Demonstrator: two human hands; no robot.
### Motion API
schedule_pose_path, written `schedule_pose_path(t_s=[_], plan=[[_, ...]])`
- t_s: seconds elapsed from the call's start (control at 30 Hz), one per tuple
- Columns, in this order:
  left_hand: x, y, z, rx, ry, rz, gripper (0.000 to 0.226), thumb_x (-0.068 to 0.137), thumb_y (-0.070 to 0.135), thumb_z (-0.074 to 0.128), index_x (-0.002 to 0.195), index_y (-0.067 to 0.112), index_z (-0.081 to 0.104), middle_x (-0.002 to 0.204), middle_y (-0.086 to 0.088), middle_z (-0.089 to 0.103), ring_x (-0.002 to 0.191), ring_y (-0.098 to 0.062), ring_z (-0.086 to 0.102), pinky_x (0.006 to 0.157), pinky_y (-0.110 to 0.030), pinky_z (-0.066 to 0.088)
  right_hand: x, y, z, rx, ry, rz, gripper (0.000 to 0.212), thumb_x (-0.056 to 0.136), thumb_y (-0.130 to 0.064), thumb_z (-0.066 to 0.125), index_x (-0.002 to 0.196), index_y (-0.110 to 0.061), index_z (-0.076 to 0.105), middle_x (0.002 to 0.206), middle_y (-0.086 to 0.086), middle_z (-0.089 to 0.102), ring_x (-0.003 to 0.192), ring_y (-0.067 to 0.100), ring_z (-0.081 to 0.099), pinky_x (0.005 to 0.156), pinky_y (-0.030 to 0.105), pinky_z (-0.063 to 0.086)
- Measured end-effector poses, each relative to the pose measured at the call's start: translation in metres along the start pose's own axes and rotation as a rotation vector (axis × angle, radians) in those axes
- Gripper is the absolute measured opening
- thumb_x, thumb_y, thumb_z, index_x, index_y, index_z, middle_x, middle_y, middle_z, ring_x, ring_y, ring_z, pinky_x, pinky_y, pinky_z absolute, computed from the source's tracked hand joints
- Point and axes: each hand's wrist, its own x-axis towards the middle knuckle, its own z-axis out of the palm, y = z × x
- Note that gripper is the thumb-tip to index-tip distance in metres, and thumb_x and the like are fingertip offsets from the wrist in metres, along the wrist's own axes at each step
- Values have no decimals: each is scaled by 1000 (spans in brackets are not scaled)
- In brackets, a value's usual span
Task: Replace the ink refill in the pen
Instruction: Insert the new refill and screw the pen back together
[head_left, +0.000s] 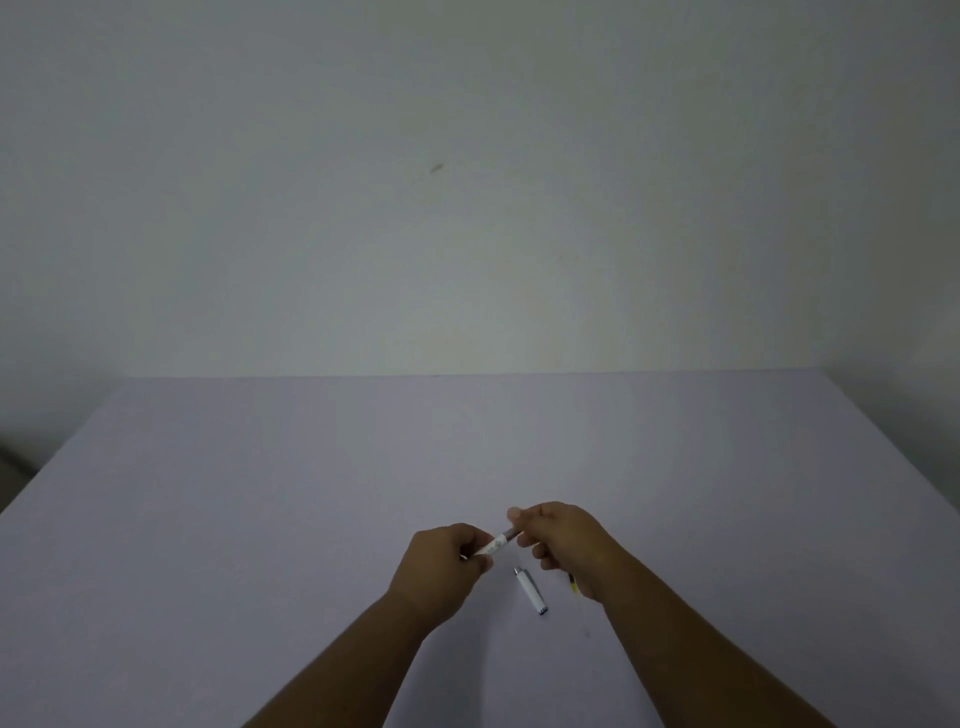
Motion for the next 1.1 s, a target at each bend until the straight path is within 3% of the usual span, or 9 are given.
schedule_pose_path(t_s=[0.17,0.3,0.4,0.53,0.7,0.77,0.9,1.03,1.1], plan=[[2,-7,3,-147,34,-172,18,81,21,68,99,20,71,81,7,65,67,-5,57,57,-13,42,18,27,-2,-284,233,-60,19,87,-31,61,87,-12,64,83,2,63,70,13,54,68,25,44],[8,-11,7,-336,28,-309,10,77,16,73,84,23,70,75,4,66,66,-11,60,61,-25,53,28,47,9,-534,211,-36,11,83,-24,64,79,-15,60,85,2,65,81,17,61,73,27,49],[9,-14,10,-394,19,-347,12,75,14,74,75,24,68,72,2,67,64,-12,61,55,-24,55,33,59,16,-671,195,-35,21,79,-28,69,77,-15,52,85,4,60,86,24,64,75,31,53],[14,-18,12,-435,0,-389,10,72,12,76,73,17,69,69,0,66,63,-15,61,64,-29,58,40,66,22,-774,180,-34,24,77,-31,69,80,-19,48,101,12,67,98,26,62,70,28,43],[16,-19,13,-482,-30,-421,11,73,10,78,77,9,67,72,-6,67,65,-19,63,63,-29,61,44,66,24,-828,203,-72,18,85,-32,58,76,-20,48,78,2,54,78,20,56,66,24,38],[17,-18,14,-484,-40,-427,11,73,10,78,76,10,67,72,-5,67,64,-17,63,57,-24,57,43,63,24,-823,206,-70,29,87,-32,55,64,-18,46,64,-3,48,68,16,51,62,24,39],[16,-15,13,-497,-60,-432,12,72,10,78,79,7,68,77,-9,69,66,-19,65,56,-23,55,42,41,16,-525,241,-57,40,85,-25,59,47,-20,49,49,-1,52,48,13,52,53,23,44],[11,-12,12,-508,-98,-423,11,72,8,78,74,11,67,69,-5,66,60,-15,62,51,-20,53,43,7,10,264,273,-25,23,89,-13,57,68,-9,65,67,10,64,58,17,59,57,28,54],[9,-11,13,-500,-114,-417,12,71,8,79,72,11,67,68,-5,66,59,-15,61,51,-20,52,43,-5,7,415,262,-26,18,90,-11,55,76,-6,66,72,11,66,62,17,62,54,23,53]])
